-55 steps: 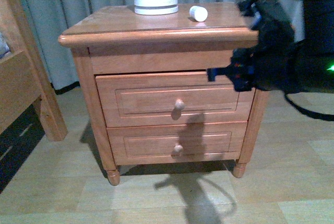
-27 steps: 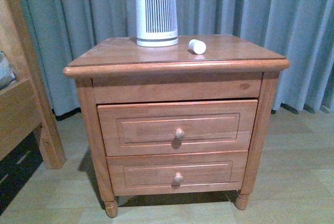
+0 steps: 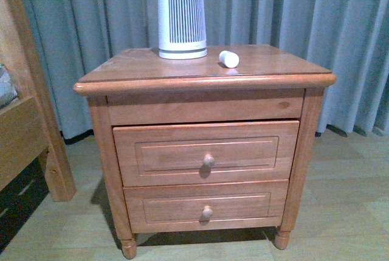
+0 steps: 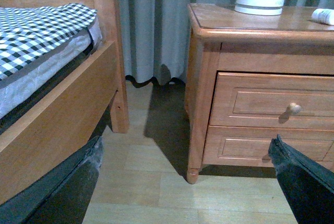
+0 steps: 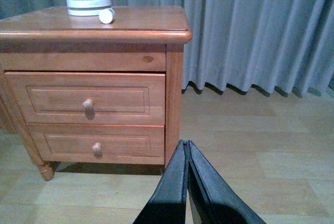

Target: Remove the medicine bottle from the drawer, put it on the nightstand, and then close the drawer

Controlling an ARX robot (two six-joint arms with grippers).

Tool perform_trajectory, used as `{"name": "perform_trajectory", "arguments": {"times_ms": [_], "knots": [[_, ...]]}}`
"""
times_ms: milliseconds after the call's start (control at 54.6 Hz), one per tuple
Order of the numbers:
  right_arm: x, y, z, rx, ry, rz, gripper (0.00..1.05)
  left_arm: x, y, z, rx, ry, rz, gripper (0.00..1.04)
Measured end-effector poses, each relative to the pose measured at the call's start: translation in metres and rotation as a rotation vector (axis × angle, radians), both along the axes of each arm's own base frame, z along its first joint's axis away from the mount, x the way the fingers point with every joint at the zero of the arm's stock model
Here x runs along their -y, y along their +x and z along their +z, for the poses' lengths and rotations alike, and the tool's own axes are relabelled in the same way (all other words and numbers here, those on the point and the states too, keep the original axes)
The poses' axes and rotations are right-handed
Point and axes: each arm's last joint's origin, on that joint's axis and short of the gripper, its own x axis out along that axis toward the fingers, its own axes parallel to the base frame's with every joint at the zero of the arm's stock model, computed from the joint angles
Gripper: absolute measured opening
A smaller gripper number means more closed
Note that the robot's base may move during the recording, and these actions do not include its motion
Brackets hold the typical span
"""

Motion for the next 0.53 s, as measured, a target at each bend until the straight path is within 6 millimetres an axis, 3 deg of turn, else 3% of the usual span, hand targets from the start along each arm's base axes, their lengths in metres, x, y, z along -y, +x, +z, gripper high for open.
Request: {"name": "perform_trajectory", "arguments": {"times_ms": [128, 531], "knots": [[0.0, 0.0, 0.0, 0.0, 0.0, 0.0, 0.03, 0.0, 0.0, 0.0, 0.0, 0.0, 0.0, 0.98], [0.0, 0.0, 0.0, 0.0, -0.002, 0.0, 0.75, 0.0, 0.0, 0.0, 0.0, 0.0, 0.0, 0.98]]}}
